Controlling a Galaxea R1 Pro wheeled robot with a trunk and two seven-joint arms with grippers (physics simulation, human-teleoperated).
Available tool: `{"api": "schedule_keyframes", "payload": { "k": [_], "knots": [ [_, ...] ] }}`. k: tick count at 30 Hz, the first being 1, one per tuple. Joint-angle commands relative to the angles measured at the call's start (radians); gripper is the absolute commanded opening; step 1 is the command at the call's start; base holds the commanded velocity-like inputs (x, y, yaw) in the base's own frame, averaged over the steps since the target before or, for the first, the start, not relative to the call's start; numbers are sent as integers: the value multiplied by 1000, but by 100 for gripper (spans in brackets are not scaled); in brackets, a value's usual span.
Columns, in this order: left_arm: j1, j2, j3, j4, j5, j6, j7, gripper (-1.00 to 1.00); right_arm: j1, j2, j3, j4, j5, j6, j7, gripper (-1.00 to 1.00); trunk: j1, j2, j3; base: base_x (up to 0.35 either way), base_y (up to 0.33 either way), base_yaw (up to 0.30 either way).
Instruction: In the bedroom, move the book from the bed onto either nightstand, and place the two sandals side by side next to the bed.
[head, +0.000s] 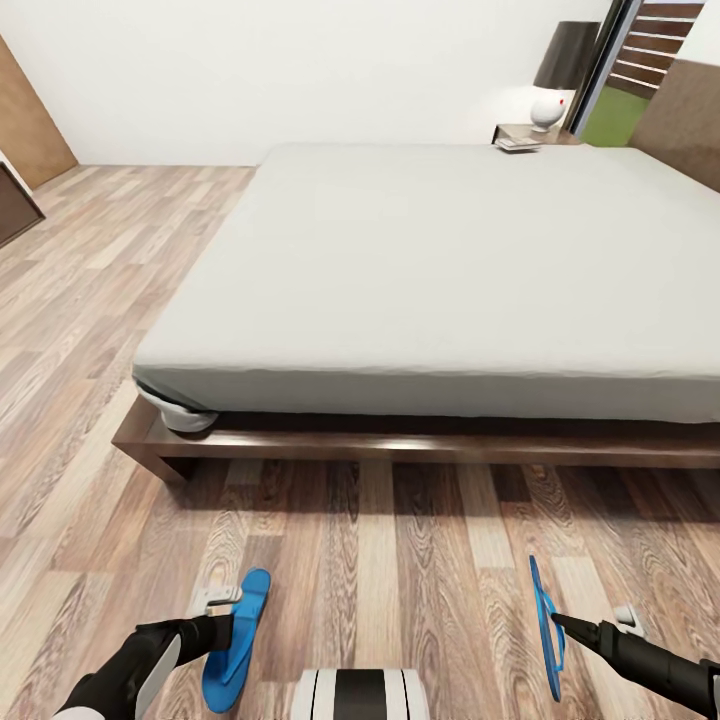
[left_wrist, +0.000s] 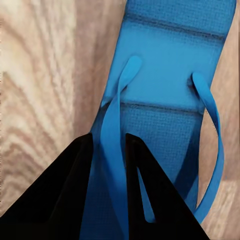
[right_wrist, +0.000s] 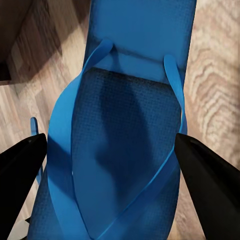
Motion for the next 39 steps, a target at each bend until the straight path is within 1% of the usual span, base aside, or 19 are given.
{"api": "schedule_keyframes", "payload": {
  "k": [1,9,22,39],
  "knots": [
    [0,1,-2,-6,10,7,0,-100,-1,-1,6,0,-10,9,1,-100,0,0,-1,0,0,0],
    [1,3,-2,-16,10,7,0,-100,-1,-1,6,0,-10,9,1,-100,0,0,-1,33,0,0],
    [0,2,-2,-17,10,7,1,-100,-1,-1,6,0,-10,9,1,-100,0,0,-1,270,0,0],
    [0,2,-2,-17,10,7,1,-100,-1,-1,6,0,-10,9,1,-100,0,0,-1,7,0,0]
  ]
}}
